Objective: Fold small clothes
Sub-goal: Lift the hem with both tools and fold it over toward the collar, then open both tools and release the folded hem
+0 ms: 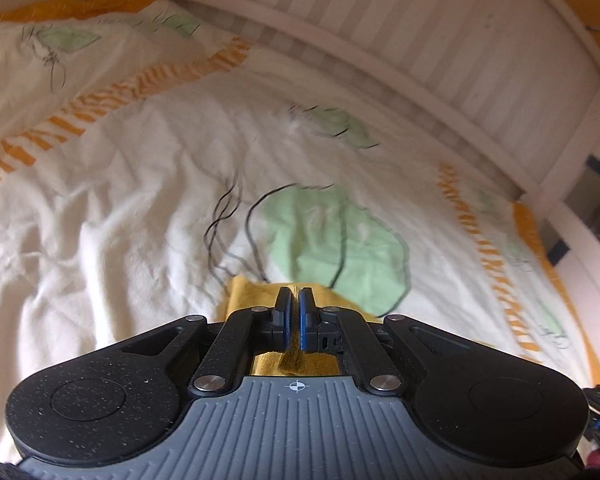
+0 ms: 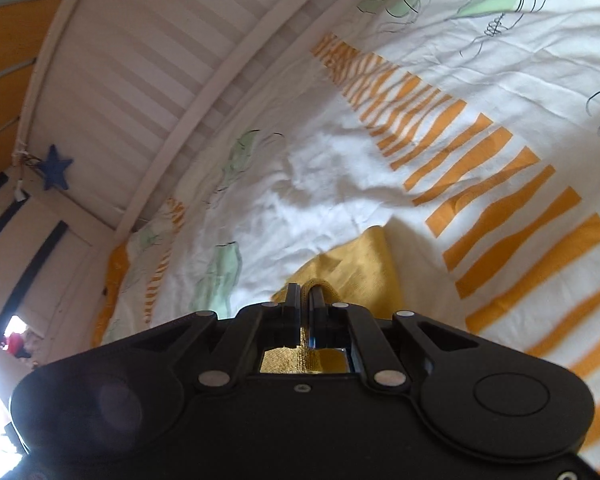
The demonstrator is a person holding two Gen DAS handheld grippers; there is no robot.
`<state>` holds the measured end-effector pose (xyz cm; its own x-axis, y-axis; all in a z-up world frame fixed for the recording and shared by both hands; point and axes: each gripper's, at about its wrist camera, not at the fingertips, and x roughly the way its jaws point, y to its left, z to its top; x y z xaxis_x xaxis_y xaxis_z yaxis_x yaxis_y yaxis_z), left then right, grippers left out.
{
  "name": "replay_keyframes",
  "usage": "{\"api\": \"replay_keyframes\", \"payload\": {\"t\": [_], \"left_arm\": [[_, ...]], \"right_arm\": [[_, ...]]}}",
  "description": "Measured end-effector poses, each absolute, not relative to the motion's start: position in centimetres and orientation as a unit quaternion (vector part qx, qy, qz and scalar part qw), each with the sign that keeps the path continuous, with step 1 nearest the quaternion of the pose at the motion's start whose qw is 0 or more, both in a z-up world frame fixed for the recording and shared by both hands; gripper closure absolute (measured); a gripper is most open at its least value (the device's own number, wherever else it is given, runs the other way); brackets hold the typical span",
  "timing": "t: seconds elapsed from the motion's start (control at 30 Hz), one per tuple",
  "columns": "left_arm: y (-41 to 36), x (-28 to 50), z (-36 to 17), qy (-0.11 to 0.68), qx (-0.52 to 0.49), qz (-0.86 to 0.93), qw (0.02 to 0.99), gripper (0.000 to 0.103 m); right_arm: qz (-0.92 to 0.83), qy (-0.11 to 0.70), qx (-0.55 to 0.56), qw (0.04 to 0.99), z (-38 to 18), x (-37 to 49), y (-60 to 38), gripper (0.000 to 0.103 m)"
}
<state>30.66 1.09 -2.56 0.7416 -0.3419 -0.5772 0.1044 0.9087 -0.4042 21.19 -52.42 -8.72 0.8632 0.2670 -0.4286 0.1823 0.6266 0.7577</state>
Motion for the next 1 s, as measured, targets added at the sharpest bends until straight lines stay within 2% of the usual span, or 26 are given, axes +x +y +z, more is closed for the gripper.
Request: {"api": "replay_keyframes", "payload": {"t": [0.1,0.17,0.27,0.3,0.33,0.37,0.43,0.53,0.73,1.0], "left_arm": [[1.0,32.1,-4.2,0.360,-0.173,-0.106,0.911,0.097],[1.2,32.7,-5.0,0.366,-0.175,-0.090,0.909,0.095],[1.8,33.3,-5.4,0.372,-0.181,-0.075,0.907,0.091],[2.0,33.2,-5.3,0.370,-0.178,-0.072,0.909,0.079],[2.1,33.0,-5.0,0.364,-0.172,-0.070,0.913,0.069],[2.0,32.6,-4.7,0.358,-0.161,-0.070,0.917,0.069],[1.5,31.9,-3.9,0.350,-0.134,-0.074,0.924,0.068],[0.5,30.5,-2.9,0.344,-0.099,-0.091,0.929,0.062],[-1.7,26.9,-1.4,0.363,-0.064,-0.148,0.918,0.062],[-2.6,22.0,1.1,0.374,-0.066,-0.200,0.903,0.060]], "right_arm": [[0.018,0.272,0.430,0.861,-9.7,22.7,-52.6,0.092],[0.006,0.275,0.429,0.860,-10.3,23.3,-52.8,0.084],[-0.019,0.272,0.406,0.872,-10.4,23.6,-52.8,0.082],[-0.024,0.271,0.395,0.878,-10.3,23.6,-52.8,0.081],[-0.030,0.269,0.381,0.884,-10.0,23.5,-52.7,0.071],[-0.036,0.268,0.366,0.891,-9.6,23.4,-52.5,0.056],[-0.041,0.263,0.336,0.904,-8.8,23.0,-52.0,0.049],[-0.037,0.259,0.291,0.920,-7.4,22.3,-50.7,0.049],[0.010,0.292,0.212,0.933,-5.8,21.2,-46.6,0.049],[0.065,0.328,0.203,0.920,-4.2,17.9,-42.6,0.048]]}}
